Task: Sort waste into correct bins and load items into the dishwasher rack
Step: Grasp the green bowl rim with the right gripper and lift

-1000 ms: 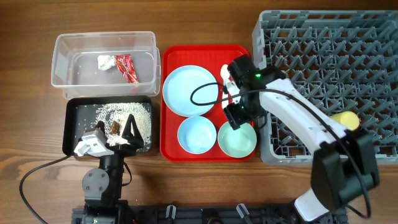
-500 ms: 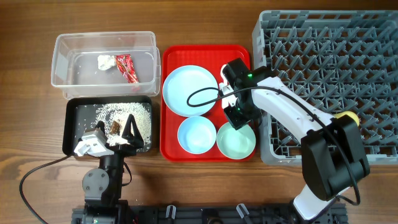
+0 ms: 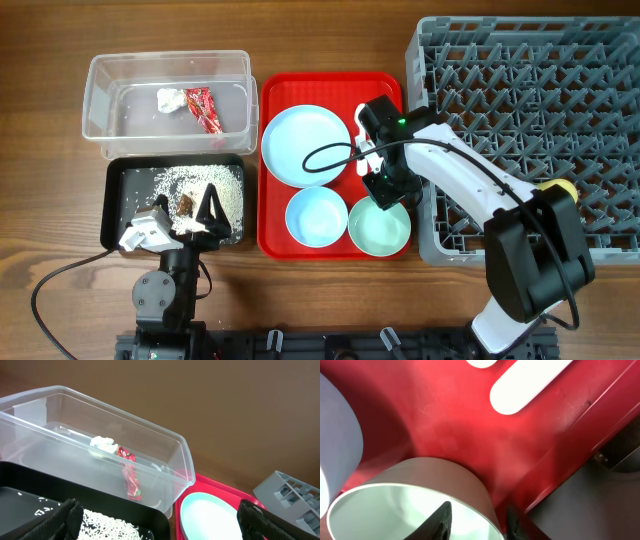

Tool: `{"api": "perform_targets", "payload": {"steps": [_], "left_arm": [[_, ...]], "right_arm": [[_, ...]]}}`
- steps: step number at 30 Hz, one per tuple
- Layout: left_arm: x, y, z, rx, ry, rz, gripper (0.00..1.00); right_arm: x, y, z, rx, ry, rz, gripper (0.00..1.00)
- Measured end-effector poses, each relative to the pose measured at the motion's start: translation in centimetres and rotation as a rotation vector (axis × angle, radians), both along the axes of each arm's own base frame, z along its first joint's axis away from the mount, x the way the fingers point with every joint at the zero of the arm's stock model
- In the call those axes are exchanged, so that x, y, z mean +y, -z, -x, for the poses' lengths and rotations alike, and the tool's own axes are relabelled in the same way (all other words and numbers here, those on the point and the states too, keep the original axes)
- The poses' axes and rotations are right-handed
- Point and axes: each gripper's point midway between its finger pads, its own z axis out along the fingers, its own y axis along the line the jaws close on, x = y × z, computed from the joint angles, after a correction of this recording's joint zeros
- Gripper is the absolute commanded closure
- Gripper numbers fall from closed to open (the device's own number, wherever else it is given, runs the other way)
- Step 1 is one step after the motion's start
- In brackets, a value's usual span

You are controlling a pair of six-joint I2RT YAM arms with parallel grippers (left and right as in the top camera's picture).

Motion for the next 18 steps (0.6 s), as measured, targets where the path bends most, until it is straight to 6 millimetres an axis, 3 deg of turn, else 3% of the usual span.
{"api": "perform_targets", "payload": {"steps": [2,7,10,14,18], "left_arm": [[0.0,0.0,0.0,0.0,0.0,0.0,0.0],[0.0,0.0,0.0,0.0,0.0,0.0,0.0],[0.0,0.0,0.0,0.0,0.0,0.0,0.0],[0.0,0.0,0.0,0.0,0.0,0.0,0.0],[0.0,0.0,0.0,0.0,0.0,0.0,0.0]], "right_arm": [[-0.1,0.2,0.1,0.001,0.0,0.001,0.63],[-0.5,1.5,0.9,0.016,0.005,0.013,0.8],[-0.7,1.6,0.9,0.016,0.007,0.02,0.83],[-1.3,1.5,1.1,0.02,0.016,0.055,0.96],[-1.5,1.2,1.2,0.025,0.027,0.067,0.96]]}}
